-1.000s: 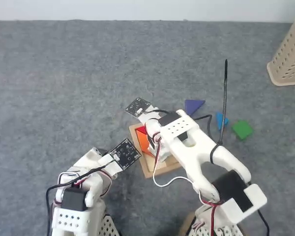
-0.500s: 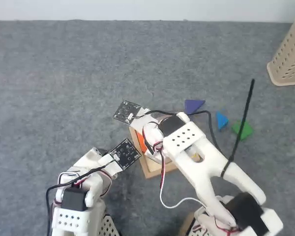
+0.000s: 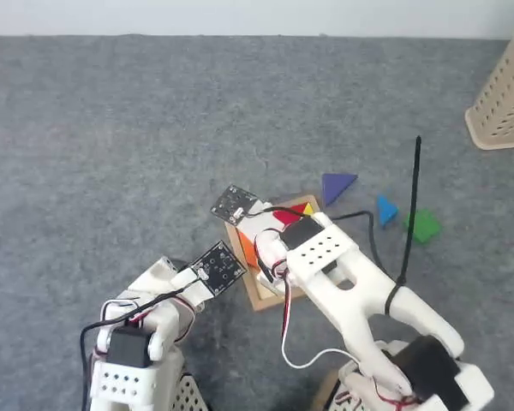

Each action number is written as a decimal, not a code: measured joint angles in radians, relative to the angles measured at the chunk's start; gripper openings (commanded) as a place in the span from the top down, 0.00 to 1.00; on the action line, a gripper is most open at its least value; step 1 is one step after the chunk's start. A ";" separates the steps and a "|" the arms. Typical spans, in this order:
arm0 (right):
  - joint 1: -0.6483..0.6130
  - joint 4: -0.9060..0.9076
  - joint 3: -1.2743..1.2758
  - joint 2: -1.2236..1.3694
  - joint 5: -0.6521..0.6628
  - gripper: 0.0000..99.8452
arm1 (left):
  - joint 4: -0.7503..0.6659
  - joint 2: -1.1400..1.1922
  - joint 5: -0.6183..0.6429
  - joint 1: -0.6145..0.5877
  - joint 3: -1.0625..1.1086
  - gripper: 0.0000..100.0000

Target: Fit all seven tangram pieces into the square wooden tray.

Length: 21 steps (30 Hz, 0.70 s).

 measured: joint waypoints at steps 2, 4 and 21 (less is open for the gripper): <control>0.000 -0.021 0.003 0.000 -0.003 0.80 | 0.000 0.000 0.000 0.000 0.000 0.97; 0.000 -0.034 0.006 0.000 -0.003 0.81 | 0.000 0.000 0.000 0.000 0.000 0.97; 0.057 -0.043 -0.072 0.210 0.080 0.99 | 0.000 0.000 0.000 0.000 0.000 0.97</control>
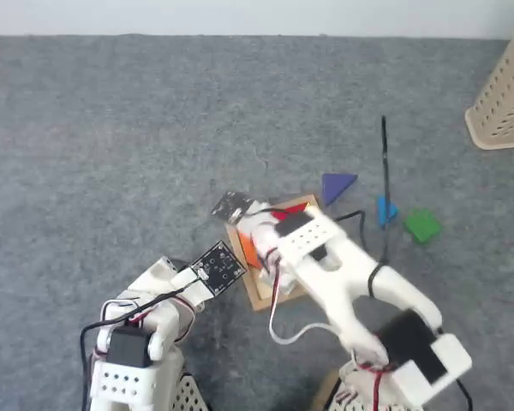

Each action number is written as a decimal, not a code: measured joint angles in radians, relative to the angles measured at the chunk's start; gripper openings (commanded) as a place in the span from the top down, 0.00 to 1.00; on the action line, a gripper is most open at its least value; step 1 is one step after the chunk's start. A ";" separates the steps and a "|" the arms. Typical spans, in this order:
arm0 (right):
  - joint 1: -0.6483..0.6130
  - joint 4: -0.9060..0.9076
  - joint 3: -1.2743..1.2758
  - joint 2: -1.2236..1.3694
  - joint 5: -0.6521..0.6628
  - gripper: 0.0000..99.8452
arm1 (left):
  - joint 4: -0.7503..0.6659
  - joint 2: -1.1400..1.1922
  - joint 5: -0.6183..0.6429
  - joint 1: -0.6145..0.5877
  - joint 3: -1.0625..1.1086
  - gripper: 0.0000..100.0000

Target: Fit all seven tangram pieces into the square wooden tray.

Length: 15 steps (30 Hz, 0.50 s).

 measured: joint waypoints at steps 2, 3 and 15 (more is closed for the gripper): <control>0.020 0.002 -0.015 0.012 0.009 0.99 | 0.000 0.000 0.000 0.000 0.000 0.97; 0.025 0.009 -0.021 0.014 0.015 0.99 | 0.000 0.000 0.000 0.000 0.000 0.97; 0.029 0.135 -0.126 0.014 0.092 0.99 | 0.000 0.000 0.000 0.000 0.000 0.97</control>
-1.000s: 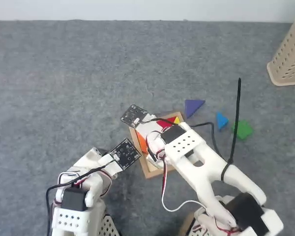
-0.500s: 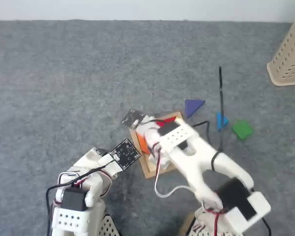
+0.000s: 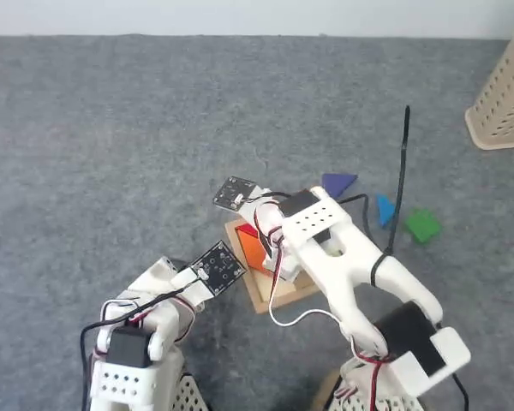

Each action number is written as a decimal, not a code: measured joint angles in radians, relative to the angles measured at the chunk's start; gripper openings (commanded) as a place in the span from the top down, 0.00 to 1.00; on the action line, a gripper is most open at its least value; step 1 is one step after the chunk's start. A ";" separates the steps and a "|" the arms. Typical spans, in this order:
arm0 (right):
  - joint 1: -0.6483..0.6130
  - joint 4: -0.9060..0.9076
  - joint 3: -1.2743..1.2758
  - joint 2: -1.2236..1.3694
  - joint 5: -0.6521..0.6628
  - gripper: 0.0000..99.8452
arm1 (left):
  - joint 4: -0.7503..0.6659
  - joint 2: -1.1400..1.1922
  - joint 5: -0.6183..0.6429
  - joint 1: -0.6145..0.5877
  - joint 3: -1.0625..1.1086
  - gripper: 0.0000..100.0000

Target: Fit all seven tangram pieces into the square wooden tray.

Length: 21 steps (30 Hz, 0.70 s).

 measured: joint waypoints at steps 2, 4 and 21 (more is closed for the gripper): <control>0.000 0.000 0.003 -0.006 0.000 0.99 | 0.000 0.000 0.000 0.000 0.000 0.97; 0.000 0.000 0.032 -0.052 0.000 0.99 | 0.000 0.000 0.000 0.000 0.000 0.97; 0.054 0.000 0.330 -0.462 -0.028 0.99 | 0.000 0.000 0.000 0.000 0.000 0.97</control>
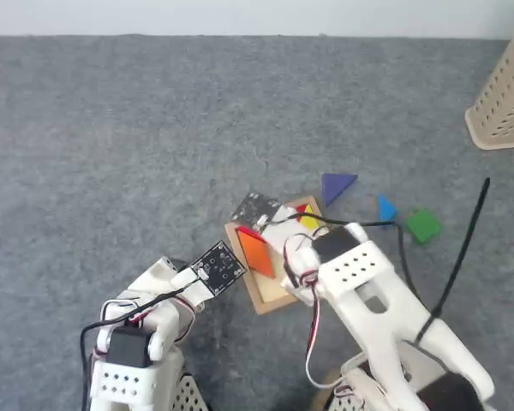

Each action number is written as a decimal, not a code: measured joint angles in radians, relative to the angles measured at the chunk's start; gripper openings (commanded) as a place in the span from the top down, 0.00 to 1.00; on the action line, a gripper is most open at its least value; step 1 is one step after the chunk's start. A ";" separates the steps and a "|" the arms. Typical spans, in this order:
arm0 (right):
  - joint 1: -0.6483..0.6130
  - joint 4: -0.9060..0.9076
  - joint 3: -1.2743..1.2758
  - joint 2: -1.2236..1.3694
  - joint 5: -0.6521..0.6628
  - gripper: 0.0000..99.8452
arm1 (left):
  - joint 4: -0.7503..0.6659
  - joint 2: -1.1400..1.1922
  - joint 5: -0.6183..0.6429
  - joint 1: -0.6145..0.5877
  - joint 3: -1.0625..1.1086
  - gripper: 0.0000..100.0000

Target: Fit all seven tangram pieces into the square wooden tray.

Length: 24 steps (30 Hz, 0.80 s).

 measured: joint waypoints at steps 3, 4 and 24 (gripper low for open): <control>0.091 0.005 0.018 -0.014 -0.002 0.99 | 0.000 0.000 0.000 0.000 0.000 0.97; 0.123 0.005 0.029 -0.026 -0.005 0.99 | 0.000 0.000 0.000 -0.002 0.000 0.97; 0.552 -0.143 0.221 -0.009 0.193 0.99 | 0.000 0.000 0.000 -0.002 0.000 0.97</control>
